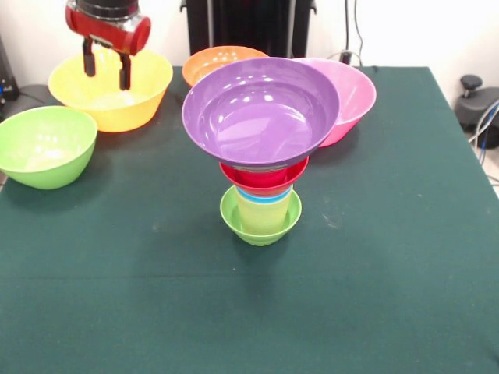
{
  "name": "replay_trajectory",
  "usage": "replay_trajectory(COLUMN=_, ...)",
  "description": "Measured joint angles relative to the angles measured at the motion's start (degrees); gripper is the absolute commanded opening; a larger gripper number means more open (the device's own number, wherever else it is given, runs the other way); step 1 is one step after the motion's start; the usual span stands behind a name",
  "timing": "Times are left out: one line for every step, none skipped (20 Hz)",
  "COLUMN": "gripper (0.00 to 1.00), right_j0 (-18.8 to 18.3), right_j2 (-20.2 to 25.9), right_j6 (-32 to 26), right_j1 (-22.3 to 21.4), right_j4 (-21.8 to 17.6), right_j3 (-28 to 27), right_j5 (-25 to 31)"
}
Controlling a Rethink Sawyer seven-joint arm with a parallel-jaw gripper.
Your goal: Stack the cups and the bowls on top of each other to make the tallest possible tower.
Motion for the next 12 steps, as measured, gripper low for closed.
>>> replay_trajectory(gripper=1.00, right_j0=-0.25, right_j2=0.54, right_j6=0.00, right_j1=0.59, right_j4=-0.23, right_j3=-0.07, right_j5=-0.76)
replay_trajectory(gripper=1.00, right_j0=-0.44, right_j2=0.86, right_j6=0.00, right_j1=0.97, right_j4=-0.39, right_j3=-0.10, right_j5=-1.29)
replay_trajectory(gripper=1.00, right_j0=-0.86, right_j2=1.49, right_j6=0.00, right_j1=1.90, right_j4=-0.80, right_j3=-0.16, right_j5=-2.38)
replay_trajectory(gripper=1.00, right_j0=-1.09, right_j2=1.75, right_j6=0.00, right_j1=2.38, right_j4=-1.11, right_j3=-0.17, right_j5=-2.96)
replay_trajectory(gripper=1.00, right_j0=-1.26, right_j2=1.91, right_j6=0.00, right_j1=2.78, right_j4=-1.39, right_j3=-0.21, right_j5=-3.44)
replay_trajectory(gripper=1.00, right_j0=-1.44, right_j2=2.08, right_j6=0.00, right_j1=3.17, right_j4=-1.75, right_j3=-0.24, right_j5=-3.83)
replay_trajectory(gripper=1.00, right_j0=-1.73, right_j2=2.28, right_j6=0.00, right_j1=3.77, right_j4=-2.38, right_j3=-0.31, right_j5=-4.39)
replay_trajectory(gripper=1.00, right_j0=-1.93, right_j2=2.38, right_j6=0.00, right_j1=4.25, right_j4=-2.85, right_j3=-0.39, right_j5=-4.80)
replay_trajectory(gripper=1.00, right_j0=-2.12, right_j2=2.44, right_j6=0.00, right_j1=4.62, right_j4=-3.18, right_j3=-0.45, right_j5=-5.13)
replay_trajectory(gripper=1.00, right_j0=-2.26, right_j2=2.50, right_j6=0.00, right_j1=4.89, right_j4=-3.45, right_j3=-0.50, right_j5=-5.39)
replay_trajectory(gripper=1.00, right_j0=-2.67, right_j2=2.63, right_j6=0.00, right_j1=5.66, right_j4=-4.29, right_j3=-0.69, right_j5=-6.01)
replay_trajectory(gripper=1.00, right_j0=-2.91, right_j2=2.69, right_j6=0.00, right_j1=6.16, right_j4=-4.91, right_j3=-0.84, right_j5=-6.39)
